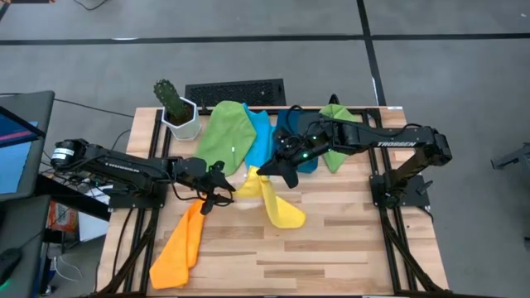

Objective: Fold microfiber towels
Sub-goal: Fold the yellow towel

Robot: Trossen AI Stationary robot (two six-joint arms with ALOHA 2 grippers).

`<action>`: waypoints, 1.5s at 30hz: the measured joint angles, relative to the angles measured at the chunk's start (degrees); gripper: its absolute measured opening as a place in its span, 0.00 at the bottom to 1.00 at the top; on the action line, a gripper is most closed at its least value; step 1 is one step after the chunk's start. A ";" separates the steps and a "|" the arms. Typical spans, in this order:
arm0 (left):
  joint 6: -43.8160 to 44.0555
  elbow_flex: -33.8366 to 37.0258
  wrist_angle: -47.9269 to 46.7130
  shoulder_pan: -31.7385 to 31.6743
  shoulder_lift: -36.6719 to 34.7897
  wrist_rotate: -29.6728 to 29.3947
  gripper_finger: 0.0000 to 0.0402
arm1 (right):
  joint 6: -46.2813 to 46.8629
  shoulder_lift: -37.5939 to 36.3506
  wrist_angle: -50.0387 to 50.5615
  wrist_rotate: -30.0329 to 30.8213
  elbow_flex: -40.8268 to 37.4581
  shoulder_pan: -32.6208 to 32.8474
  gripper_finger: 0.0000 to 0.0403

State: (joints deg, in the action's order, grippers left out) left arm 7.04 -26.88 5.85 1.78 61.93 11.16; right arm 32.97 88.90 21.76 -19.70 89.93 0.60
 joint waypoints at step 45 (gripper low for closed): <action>5.95 -61.39 -70.51 -0.46 -1.94 -32.33 0.00 | -21.51 -11.17 9.25 17.63 0.00 -3.96 0.05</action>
State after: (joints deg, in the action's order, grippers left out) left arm 12.99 -88.27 -64.66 1.32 59.99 -21.17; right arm 11.46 77.73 31.00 -2.07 89.93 -3.36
